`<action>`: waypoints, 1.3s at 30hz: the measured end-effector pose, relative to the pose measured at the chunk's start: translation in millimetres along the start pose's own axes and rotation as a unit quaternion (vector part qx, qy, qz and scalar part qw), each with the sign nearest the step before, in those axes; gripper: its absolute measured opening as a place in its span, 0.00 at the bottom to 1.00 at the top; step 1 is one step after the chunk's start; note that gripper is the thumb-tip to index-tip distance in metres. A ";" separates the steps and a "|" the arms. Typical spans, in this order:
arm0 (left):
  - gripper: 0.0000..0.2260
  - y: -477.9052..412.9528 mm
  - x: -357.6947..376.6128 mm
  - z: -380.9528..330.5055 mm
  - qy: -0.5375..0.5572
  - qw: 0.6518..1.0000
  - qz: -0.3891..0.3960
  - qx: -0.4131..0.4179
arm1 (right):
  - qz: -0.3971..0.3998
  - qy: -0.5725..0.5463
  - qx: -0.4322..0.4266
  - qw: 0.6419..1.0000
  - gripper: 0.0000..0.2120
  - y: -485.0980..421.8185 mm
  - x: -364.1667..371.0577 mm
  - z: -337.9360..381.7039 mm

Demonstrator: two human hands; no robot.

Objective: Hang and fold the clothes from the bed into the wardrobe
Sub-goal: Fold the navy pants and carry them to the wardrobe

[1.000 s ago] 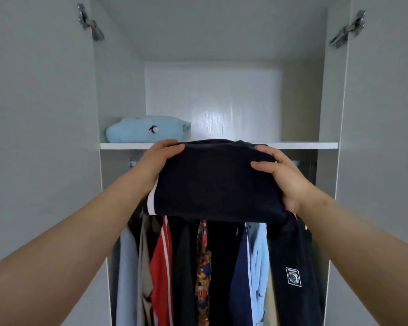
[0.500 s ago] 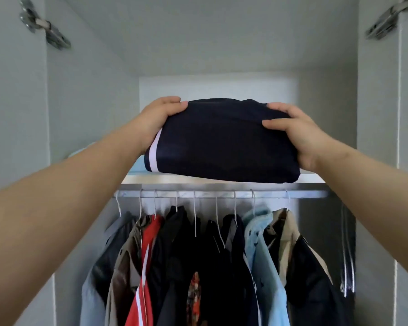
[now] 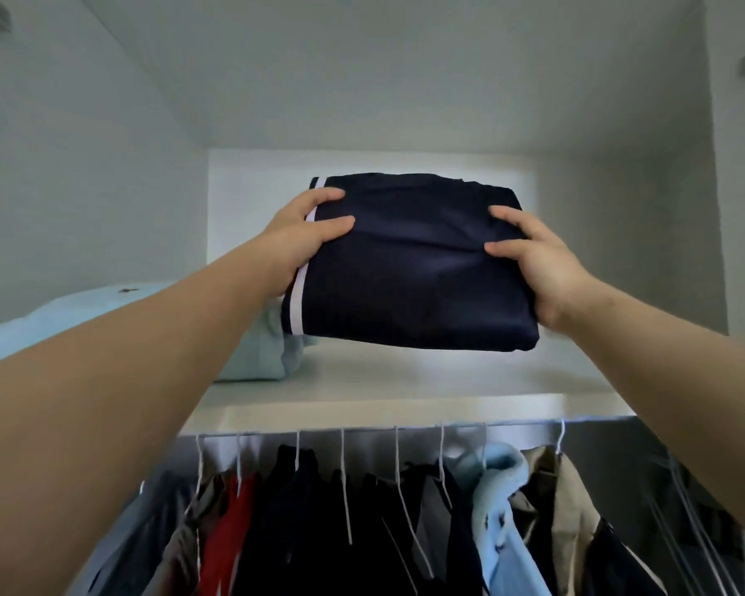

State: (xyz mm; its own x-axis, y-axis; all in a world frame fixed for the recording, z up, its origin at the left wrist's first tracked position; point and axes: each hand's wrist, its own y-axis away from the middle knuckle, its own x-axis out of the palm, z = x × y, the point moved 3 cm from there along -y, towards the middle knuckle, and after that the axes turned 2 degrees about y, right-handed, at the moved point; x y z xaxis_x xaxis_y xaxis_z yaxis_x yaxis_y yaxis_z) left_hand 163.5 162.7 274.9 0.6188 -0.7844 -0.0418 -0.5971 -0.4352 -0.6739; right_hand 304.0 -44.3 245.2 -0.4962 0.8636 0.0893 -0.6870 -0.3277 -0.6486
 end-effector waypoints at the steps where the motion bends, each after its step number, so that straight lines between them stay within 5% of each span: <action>1: 0.14 -6.4 0.0 12.9 -0.019 1.000 0.006 -0.014 | -0.001 0.017 0.008 1.000 0.20 -7.5 4.5 -9.2; 6: 0.14 -26.7 3.1 66.5 -0.241 0.964 0.067 -0.091 | 0.039 0.146 0.166 0.975 0.16 -25.5 17.1 -64.6; 11: 0.16 -36.0 14.9 80.7 -0.584 0.757 0.262 -0.131 | 0.105 0.310 0.240 0.914 0.10 -30.5 10.2 -80.8; 16: 0.17 -28.9 27.3 77.3 -0.673 0.687 0.255 -0.097 | 0.113 0.425 0.216 0.872 0.04 -27.8 11.7 -74.4; 18: 0.17 -24.6 29.8 67.3 -0.699 0.687 0.197 -0.016 | 0.063 0.442 0.171 0.878 0.04 -29.6 9.4 -69.5; 21: 0.16 -17.1 29.2 42.8 -0.598 0.785 0.132 0.089 | -0.035 0.373 0.092 0.923 0.07 -25.9 5.0 -60.1; 23: 0.17 -10.1 30.1 37.9 -0.471 0.869 0.145 0.033 | -0.011 0.341 0.075 0.937 0.06 -17.5 7.2 -54.3; 24: 0.18 -4.7 33.3 40.4 -0.445 0.879 0.171 -0.002 | 0.029 0.346 0.089 0.933 0.06 -12.4 10.9 -54.8; 28: 0.23 14.7 48.3 64.9 -0.560 0.763 0.309 -0.099 | 0.163 0.428 0.129 0.879 0.13 3.2 22.1 -61.2; 33: 0.25 23.4 39.7 62.9 -0.580 0.750 0.272 -0.168 | 0.223 0.413 0.139 0.872 0.15 9.0 24.4 -61.0; 39: 0.20 37.9 34.9 55.8 -0.636 0.708 0.272 -0.143 | 0.306 0.361 0.142 0.869 0.16 15.4 28.2 -62.1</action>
State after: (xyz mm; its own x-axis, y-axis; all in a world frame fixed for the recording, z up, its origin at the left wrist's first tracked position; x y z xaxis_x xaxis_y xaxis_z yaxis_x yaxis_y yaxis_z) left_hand 190.9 143.5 206.8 0.1072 0.0839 -0.9907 -0.8902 -0.4357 -0.1332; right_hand 312.3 -1.2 190.8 -0.4231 0.4757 -0.7712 -0.5659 -0.8034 -0.1852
